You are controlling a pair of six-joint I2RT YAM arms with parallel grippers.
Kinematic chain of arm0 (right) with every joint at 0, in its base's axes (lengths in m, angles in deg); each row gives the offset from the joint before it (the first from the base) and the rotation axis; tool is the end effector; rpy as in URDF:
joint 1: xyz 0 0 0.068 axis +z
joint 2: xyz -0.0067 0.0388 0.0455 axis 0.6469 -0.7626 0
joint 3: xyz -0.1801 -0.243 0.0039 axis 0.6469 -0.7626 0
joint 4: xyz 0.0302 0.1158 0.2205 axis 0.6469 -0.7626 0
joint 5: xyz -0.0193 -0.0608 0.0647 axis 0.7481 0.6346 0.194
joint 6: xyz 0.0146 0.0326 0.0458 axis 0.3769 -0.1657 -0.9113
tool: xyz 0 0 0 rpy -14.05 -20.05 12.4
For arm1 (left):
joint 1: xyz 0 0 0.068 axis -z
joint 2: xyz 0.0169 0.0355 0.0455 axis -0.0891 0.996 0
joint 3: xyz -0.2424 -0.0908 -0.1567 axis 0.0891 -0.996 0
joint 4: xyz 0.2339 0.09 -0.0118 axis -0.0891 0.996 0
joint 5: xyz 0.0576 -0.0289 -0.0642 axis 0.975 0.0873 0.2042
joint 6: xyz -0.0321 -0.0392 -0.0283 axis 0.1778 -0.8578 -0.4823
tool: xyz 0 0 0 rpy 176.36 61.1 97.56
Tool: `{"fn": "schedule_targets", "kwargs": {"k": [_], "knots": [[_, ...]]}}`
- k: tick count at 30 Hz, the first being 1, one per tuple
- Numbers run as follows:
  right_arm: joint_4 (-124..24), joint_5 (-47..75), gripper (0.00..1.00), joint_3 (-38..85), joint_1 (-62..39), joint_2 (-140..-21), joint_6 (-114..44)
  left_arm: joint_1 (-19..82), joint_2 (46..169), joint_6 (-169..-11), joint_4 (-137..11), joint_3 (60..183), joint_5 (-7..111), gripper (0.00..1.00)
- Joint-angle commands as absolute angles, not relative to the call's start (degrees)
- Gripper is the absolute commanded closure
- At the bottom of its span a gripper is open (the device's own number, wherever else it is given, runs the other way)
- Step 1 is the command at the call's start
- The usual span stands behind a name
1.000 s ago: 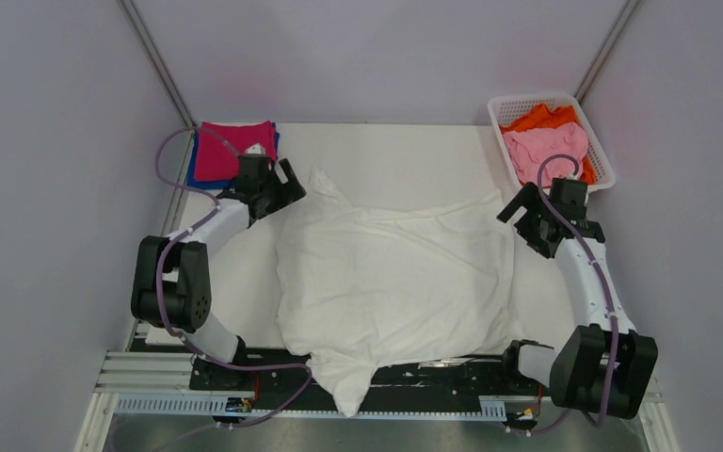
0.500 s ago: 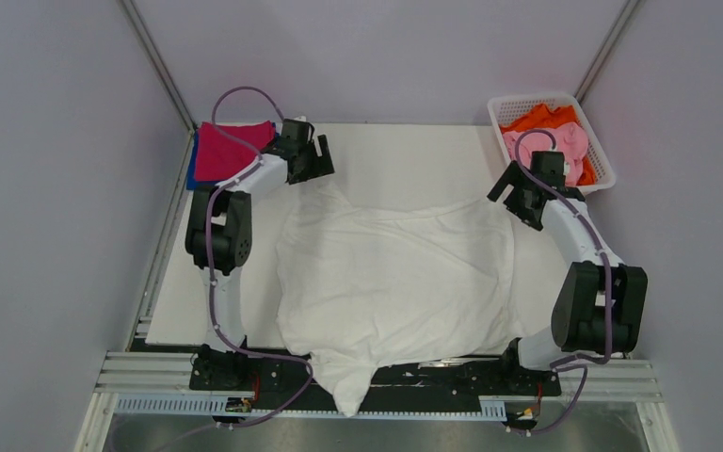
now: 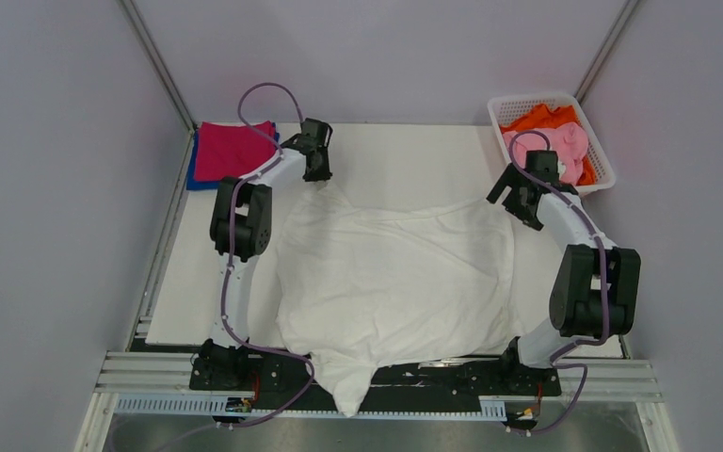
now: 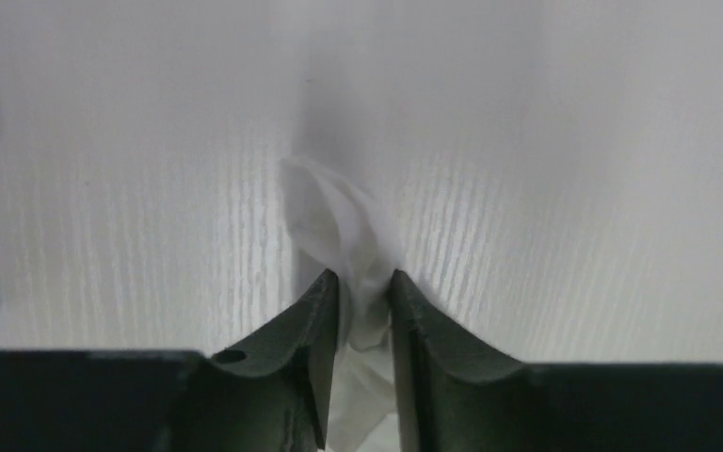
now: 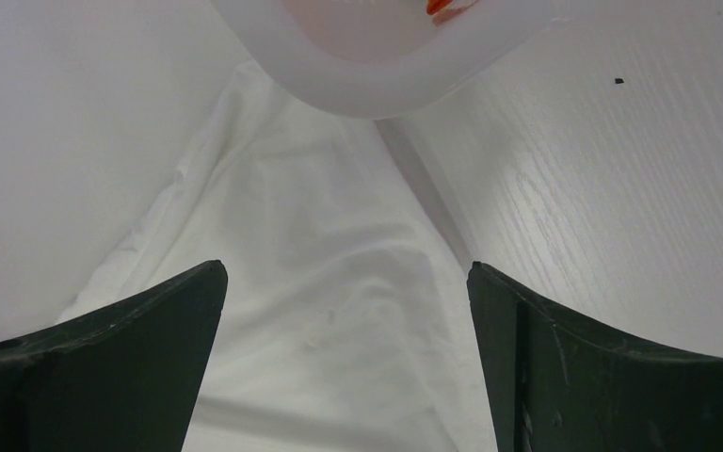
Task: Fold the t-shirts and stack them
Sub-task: Flatten out the tshirt
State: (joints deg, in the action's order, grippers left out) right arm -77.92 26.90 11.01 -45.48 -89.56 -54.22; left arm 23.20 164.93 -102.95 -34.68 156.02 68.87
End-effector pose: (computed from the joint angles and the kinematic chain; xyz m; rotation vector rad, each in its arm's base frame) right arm 0.3212 -0.0328 0.2609 0.7135 2.4273 0.0303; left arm 0.5025 -0.1579 0.1894 -0.1987 2.4695 -0.1359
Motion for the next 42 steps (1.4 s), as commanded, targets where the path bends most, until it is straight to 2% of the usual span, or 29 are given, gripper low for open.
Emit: {"fn": "schedule_targets", "kwargs": {"k": [1,2,4,9,12,21,29,42], "knots": [[-75.6,29.6,0.01,14.4,-45.5,-90.9,-52.9,24.9,166.5,-101.6,-31.9,156.9,69.4,0.77],[-75.6,29.5,0.01,14.8,-45.4,-91.4,-52.7,25.0,166.4,-101.4,-31.4,156.5,69.7,0.93],[-75.6,29.2,0.02,16.0,-44.8,-92.4,-52.1,25.1,164.6,-101.9,-30.4,155.4,72.3,1.0],[-75.5,29.6,0.03,21.4,-40.8,-96.9,-49.3,25.1,155.4,-103.3,-32.3,145.4,85.5,1.0],[-75.6,29.4,0.04,25.5,-38.8,-100.9,-49.5,24.8,148.9,-103.2,-34.4,139.6,89.4,1.0],[-80.7,32.6,0.14,41.6,-37.4,-116.7,-50.5,22.5,144.5,-104.8,-35.8,134.4,87.6,1.0],[-83.6,35.7,0.17,50.0,-37.4,-125.1,-49.0,21.3,144.0,-105.1,-37.1,133.9,85.9,1.0],[-84.2,37.9,0.29,48.7,-36.4,-128.5,-49.6,20.7,143.3,-105.7,-37.8,134.1,85.2,1.0]]}}
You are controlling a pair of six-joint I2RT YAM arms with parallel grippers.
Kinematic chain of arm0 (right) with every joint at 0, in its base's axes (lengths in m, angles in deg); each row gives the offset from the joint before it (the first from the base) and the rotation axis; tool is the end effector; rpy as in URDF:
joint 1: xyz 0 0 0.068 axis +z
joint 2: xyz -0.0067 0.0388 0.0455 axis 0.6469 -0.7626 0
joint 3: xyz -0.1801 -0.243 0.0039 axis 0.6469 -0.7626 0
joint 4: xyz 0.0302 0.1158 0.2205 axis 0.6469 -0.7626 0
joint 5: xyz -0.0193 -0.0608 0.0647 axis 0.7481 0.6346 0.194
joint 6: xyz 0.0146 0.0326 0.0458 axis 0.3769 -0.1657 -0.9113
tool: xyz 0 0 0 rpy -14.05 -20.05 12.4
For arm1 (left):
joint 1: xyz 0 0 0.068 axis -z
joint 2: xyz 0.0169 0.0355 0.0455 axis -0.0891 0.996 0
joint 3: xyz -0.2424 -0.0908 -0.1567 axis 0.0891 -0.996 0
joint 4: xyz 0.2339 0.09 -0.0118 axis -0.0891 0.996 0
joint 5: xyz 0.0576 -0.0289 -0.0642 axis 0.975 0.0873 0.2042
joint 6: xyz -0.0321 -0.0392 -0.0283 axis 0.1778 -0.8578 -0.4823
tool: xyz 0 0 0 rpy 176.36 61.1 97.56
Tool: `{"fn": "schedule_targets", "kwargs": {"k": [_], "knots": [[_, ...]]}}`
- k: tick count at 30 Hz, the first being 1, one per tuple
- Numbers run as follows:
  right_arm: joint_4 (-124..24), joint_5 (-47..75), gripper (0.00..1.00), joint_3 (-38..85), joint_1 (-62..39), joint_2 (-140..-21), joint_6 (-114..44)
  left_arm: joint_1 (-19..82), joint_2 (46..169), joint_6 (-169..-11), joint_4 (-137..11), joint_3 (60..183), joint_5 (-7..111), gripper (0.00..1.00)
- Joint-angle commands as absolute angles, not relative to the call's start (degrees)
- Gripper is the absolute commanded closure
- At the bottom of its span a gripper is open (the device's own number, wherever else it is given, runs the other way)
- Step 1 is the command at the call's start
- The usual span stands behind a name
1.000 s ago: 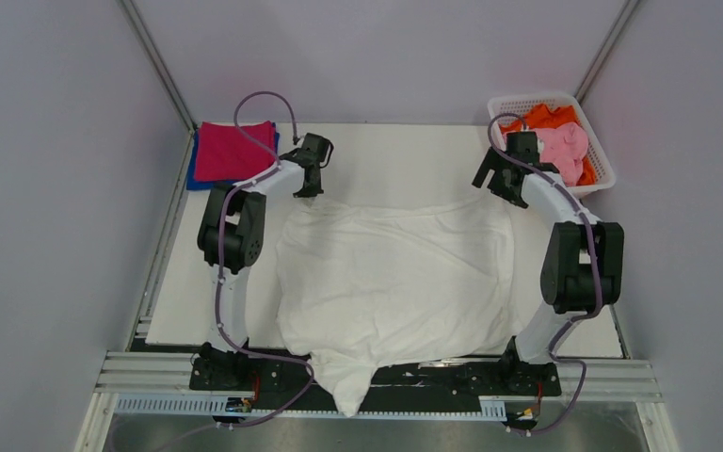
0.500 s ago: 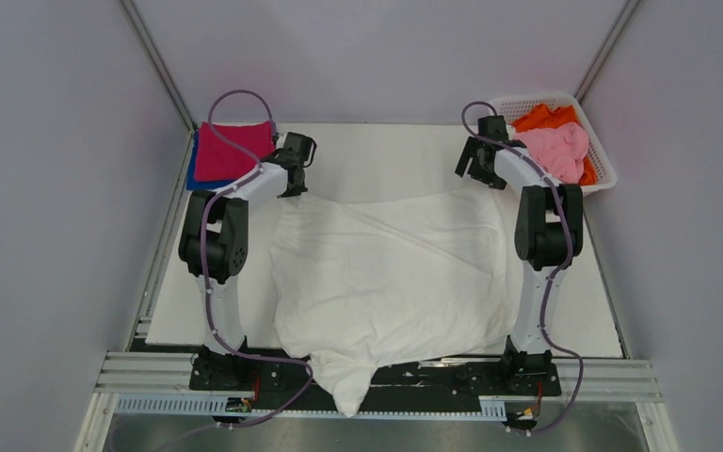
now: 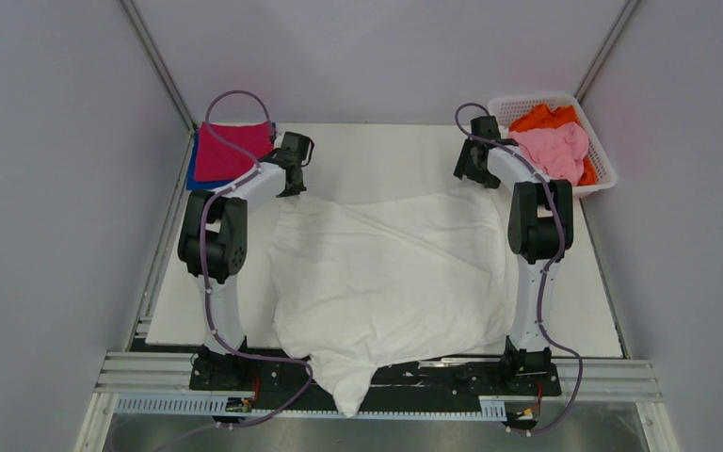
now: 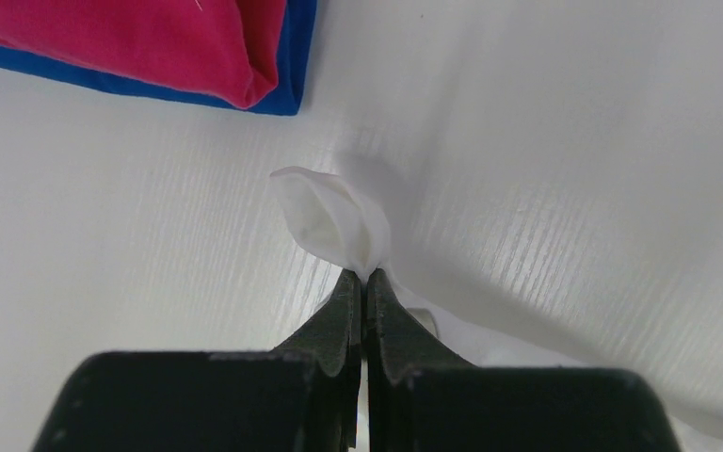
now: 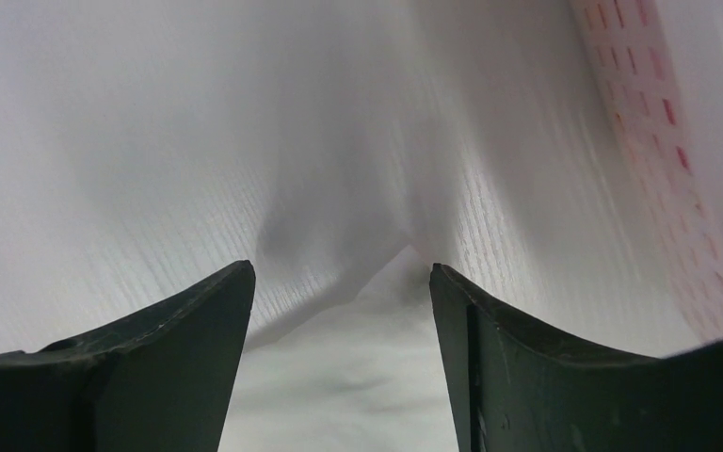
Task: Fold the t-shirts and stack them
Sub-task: Flatten out the tshirt
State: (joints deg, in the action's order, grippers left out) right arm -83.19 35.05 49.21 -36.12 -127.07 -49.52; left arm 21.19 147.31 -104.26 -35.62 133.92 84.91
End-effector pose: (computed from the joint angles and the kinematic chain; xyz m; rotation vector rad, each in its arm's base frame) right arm 0.4936 0.0265 0.1978 0.4627 2.5354 -0.1407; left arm 0.4272 -0.1054 0.2201 -0.3655 2.4114 0.2266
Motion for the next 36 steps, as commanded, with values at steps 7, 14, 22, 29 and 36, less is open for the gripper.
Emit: {"fn": "schedule_targets", "kwargs": {"k": [7,14,22,29,36], "knots": [[-85.2,37.7,0.41,47.8,-35.1,-129.5,-50.7,20.5,142.4,-106.3,-38.6,133.2,85.6,1.0],[-85.9,38.5,0.91,46.3,-34.9,-127.7,-52.5,20.2,139.8,-107.1,-39.4,130.8,86.5,1.0],[-79.7,42.7,1.0,40.0,-33.4,-113.2,-50.3,20.2,127.7,-107.4,-41.6,125.7,86.2,1.0],[-77.6,44.9,1.0,32.8,-31.7,-92.2,-49.6,23.0,109.2,-105.8,-42.0,121.6,89.4,1.0],[-77.7,36.9,1.0,28.4,-30.3,-67.8,-47.7,26.6,91.7,-103.0,-40.5,124.7,89.1,1.0]]}}
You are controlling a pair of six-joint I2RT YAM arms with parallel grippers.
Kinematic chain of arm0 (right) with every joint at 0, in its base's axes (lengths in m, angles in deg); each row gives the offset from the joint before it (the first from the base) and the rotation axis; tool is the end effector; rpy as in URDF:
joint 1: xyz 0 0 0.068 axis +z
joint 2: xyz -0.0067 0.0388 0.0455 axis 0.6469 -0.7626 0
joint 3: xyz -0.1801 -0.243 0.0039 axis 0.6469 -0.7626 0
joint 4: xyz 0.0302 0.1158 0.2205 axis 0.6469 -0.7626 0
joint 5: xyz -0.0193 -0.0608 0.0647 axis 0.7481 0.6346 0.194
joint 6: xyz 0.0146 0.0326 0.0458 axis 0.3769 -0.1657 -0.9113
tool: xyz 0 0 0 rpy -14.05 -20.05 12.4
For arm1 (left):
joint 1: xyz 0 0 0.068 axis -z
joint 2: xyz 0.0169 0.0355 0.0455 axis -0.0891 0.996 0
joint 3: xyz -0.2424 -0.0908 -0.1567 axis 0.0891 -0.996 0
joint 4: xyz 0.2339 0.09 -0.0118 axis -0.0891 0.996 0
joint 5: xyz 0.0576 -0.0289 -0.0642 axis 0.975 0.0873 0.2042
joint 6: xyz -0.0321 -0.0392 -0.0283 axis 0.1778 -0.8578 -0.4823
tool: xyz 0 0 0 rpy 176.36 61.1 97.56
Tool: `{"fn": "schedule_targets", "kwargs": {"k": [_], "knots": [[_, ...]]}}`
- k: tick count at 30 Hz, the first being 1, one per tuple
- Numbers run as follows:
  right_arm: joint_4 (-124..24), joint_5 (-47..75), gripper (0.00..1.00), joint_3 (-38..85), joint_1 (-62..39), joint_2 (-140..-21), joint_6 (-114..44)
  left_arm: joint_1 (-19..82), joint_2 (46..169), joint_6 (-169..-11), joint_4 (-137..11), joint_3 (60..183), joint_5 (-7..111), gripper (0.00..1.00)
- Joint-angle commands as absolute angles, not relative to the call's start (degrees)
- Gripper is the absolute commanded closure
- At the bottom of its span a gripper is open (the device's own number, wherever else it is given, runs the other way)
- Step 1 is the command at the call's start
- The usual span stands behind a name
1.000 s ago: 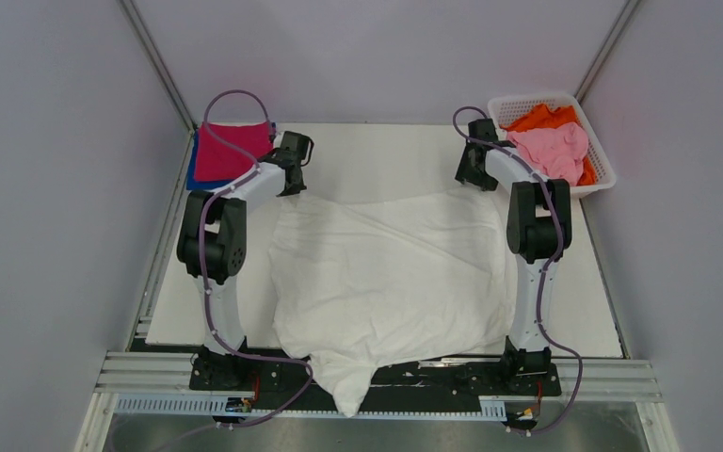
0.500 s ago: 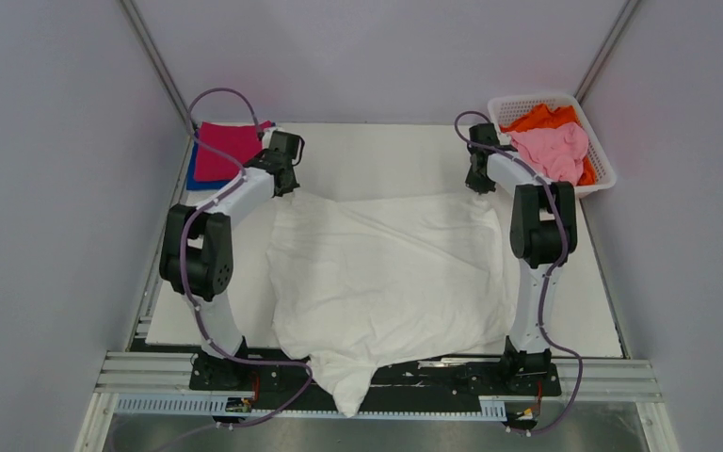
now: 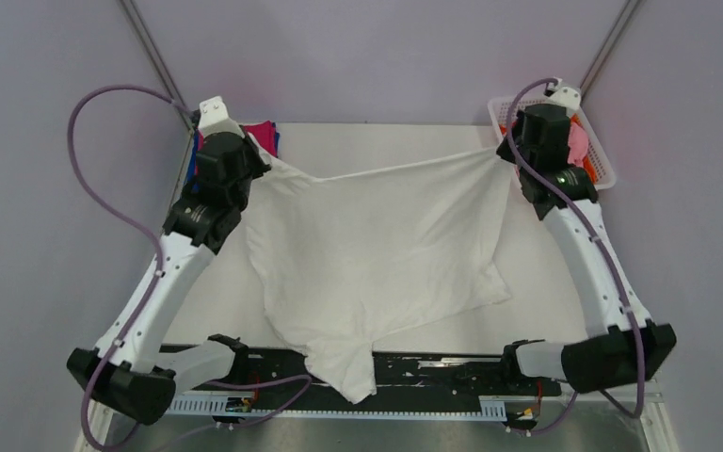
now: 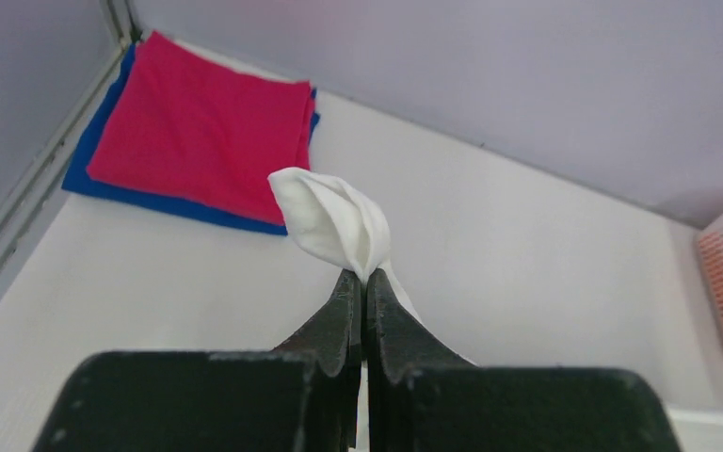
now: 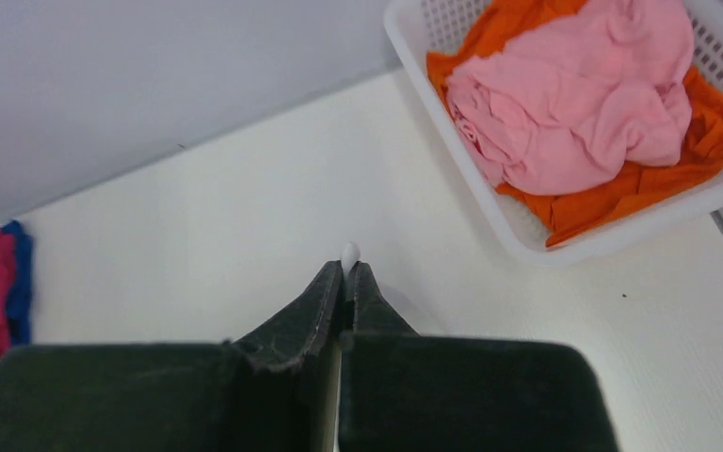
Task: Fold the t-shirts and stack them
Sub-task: Flatten out the tshirt
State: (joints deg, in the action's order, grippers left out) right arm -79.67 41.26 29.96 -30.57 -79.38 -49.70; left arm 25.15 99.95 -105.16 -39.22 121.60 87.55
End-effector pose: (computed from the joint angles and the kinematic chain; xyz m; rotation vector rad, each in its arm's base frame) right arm 0.2988 0.0372 0.4198 0.4137 1.9849 -0.0080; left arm 0.2348 -0.0657 0.4312 -0.4249 1.7918 -0.1274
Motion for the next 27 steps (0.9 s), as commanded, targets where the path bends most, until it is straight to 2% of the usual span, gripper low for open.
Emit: {"fn": "schedule_targets", "kwargs": {"k": [1,5,10,15,21,27], "knots": [[-77.6,35.0,1.0,28.4,-30.2,-64.5,-47.5,26.8,88.8,-102.4,-40.3,125.5,87.8,1.0],[-77.6,30.0,1.0,31.0,-30.0,-53.7,-46.4,27.4,81.9,-100.3,-38.8,131.2,82.3,1.0],[-80.9,24.6,1.0,39.2,-30.0,-47.0,-45.7,27.4,77.3,-98.7,-35.8,142.5,76.1,1.0],[-85.0,19.5,1.0,50.1,-30.0,-46.3,-45.5,27.4,78.0,-96.9,-33.8,154.0,67.8,1.0],[-86.7,15.4,1.0,58.6,-30.1,-46.6,-45.7,27.1,84.4,-95.4,-27.7,171.9,61.2,1.0],[-87.0,19.6,1.0,59.1,-30.1,-47.9,-44.4,25.0,88.5,-94.7,-27.6,176.4,61.0,1.0]]}}
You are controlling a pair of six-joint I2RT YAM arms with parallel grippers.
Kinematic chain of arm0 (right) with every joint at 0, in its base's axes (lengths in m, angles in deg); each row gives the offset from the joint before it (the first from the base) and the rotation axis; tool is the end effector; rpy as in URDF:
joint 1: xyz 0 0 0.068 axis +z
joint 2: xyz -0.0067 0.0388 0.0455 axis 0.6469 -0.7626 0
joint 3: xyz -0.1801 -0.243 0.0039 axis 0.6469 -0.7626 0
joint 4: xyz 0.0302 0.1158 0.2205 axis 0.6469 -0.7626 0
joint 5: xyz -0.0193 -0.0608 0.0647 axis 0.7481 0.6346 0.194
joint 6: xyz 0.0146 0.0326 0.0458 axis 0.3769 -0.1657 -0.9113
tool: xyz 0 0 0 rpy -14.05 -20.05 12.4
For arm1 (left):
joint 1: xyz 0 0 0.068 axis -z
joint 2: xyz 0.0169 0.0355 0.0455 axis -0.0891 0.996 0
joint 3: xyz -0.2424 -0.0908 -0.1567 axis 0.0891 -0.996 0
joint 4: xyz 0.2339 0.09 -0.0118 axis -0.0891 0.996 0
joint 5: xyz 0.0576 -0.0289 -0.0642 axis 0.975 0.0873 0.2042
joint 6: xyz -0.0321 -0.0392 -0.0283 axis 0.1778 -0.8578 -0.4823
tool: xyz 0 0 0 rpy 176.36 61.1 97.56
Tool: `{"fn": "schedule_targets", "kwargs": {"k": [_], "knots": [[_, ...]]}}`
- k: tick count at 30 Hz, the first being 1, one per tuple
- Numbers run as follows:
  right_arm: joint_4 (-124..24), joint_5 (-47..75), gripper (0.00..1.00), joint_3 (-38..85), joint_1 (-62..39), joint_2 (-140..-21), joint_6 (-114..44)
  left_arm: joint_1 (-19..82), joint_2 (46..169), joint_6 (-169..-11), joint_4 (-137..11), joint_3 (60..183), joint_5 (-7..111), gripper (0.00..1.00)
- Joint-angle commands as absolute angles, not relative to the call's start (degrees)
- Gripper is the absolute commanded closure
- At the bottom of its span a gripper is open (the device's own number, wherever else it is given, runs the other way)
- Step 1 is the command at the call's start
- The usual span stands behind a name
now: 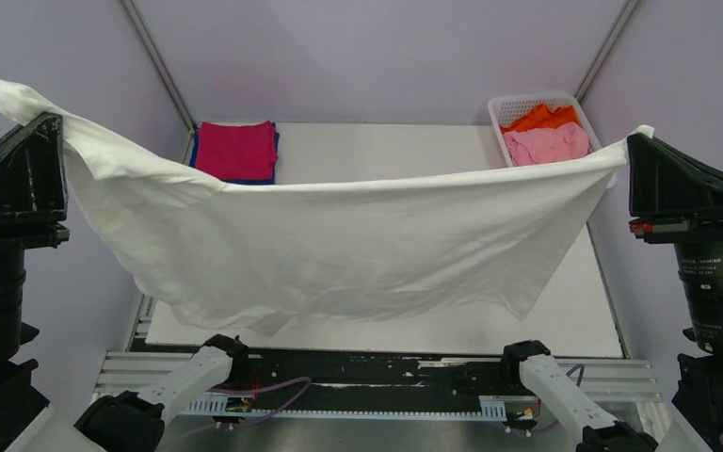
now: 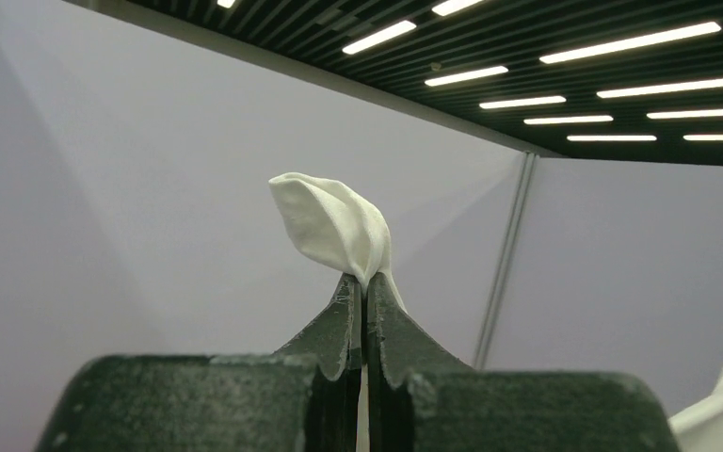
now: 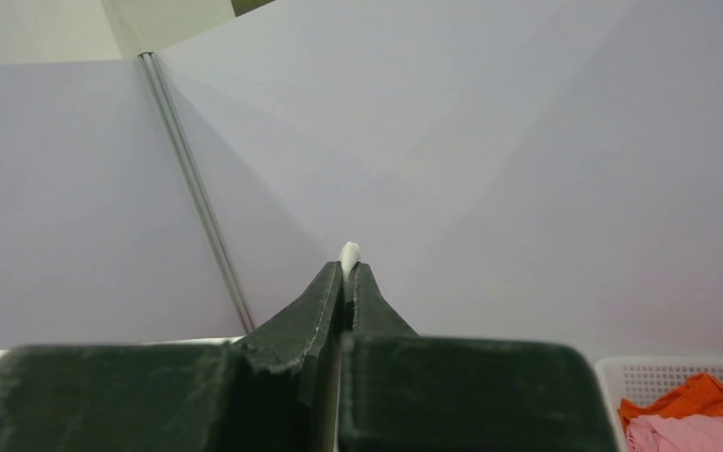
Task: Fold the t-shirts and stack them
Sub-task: Flatten out the tshirt
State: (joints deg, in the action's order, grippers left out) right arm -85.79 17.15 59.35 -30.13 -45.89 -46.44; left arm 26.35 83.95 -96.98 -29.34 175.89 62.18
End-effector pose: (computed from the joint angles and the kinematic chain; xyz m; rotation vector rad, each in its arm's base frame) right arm -0.0372 -0.0033 0.6206 0.0026 1.0810 0.4892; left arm -0.0686 0.0279 0.6653 -0.0083 0.8349 -0.6409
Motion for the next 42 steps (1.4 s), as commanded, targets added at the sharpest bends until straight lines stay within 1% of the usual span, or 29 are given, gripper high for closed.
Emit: {"fn": "schedule_targets", "kwargs": {"k": [1,4,7,11,12,14,15,17,18,19,20,21,22,23,24,25,26,27,29,30,31,34,36,39,42], "knots": [[-86.8,20.7,1.0,58.3,-30.1,-48.7,-44.0,25.0,89.0,-94.0,-28.3,175.9,62.6,1.0],[-86.0,26.5,1.0,54.2,-30.0,-51.8,-43.0,25.0,90.4,-92.7,-30.4,170.6,67.3,1.0],[-83.5,34.4,1.0,46.4,-30.1,-55.2,-42.4,25.0,92.5,-90.1,-34.1,164.0,75.3,1.0],[-77.2,41.2,1.0,34.5,-30.1,-60.5,-43.1,24.9,99.4,-88.3,-38.6,153.5,87.3,1.0],[-75.6,42.3,1.0,31.9,-30.3,-62.1,-43.5,24.7,103.0,-88.0,-39.6,150.4,88.7,1.0],[-72.3,43.8,1.0,26.9,-30.9,-67.2,-45.0,23.4,109.0,-87.5,-43.0,146.0,89.4,0.99],[-70.7,44.3,0.99,25.0,-31.3,-69.0,-45.4,23.0,111.4,-87.7,-45.6,143.6,88.2,0.99],[-67.7,43.4,0.98,22.3,-32.2,-76.1,-46.9,20.8,119.0,-89.0,-47.3,142.4,84.9,0.96],[-66.4,43.0,0.97,21.5,-32.4,-79.5,-47.2,20.3,124.7,-89.5,-47.3,142.5,83.8,0.94],[-65.2,42.5,0.94,21.1,-32.6,-83.0,-47.5,19.5,127.6,-90.1,-47.6,143.3,82.2,0.85],[-64.3,42.0,0.9,21.4,-32.6,-86.4,-47.6,19.3,133.4,-90.4,-47.6,144.2,81.9,0.8],[-63.7,41.9,0.88,22.3,-32.7,-90.0,-47.7,19.0,136.2,-90.5,-46.0,147.2,81.5,0.72],[-63.4,41.6,0.87,23.7,-32.7,-93.4,-47.5,18.9,141.9,-90.4,-44.8,149.3,81.0,0.66],[-63.4,41.1,0.82,25.7,-32.7,-96.4,-47.0,18.8,144.3,-90.5,-42.1,153.5,80.1,0.49],[-64.0,40.4,0.7,27.9,-32.7,-99.2,-46.6,18.8,148.6,-90.4,-40.9,155.3,79.5,0.39],[-65.1,39.3,0.55,30.0,-32.7,-101.3,-46.6,18.8,150.3,-90.5,-39.4,158.2,78.7,0.21],[-66.1,38.0,0.44,31.8,-32.7,-102.9,-46.7,18.8,152.4,-91.1,-38.9,159.3,78.4,0.1],[-66.5,36.4,0.33,32.8,-32.7,-103.7,-46.8,18.7,153.4,-91.5,-38.2,160.6,78.1,0.03],[-66.7,33.4,0.16,33.1,-32.4,-103.7,-46.8,18.7,153.2,-92.5,-38.6,160.5,76.6,0.01],[-66.7,32.4,0.04,32.7,-32.4,-103.4,-46.8,18.7,152.8,-93.0,-39.0,160.2,75.2,0.0],[-66.7,31.7,0.01,32.1,-32.2,-102.7,-46.7,18.7,151.8,-93.3,-39.1,159.4,74.6,0.0],[-66.9,29.1,0.0,28.6,-31.4,-99.3,-46.9,18.8,149.6,-95.5,-36.8,157.6,72.5,0.0],[-66.9,26.6,0.0,25.6,-31.0,-96.7,-47.8,18.8,146.6,-97.1,-36.2,154.3,70.5,0.0],[-67.0,23.5,0.0,20.6,-30.8,-93.2,-49.6,18.8,140.7,-100.4,-36.8,145.4,67.2,0.0],[-67.2,19.8,0.0,16.3,-30.7,-91.1,-51.1,18.8,136.6,-103.4,-41.8,136.6,60.0,0.0]]}}
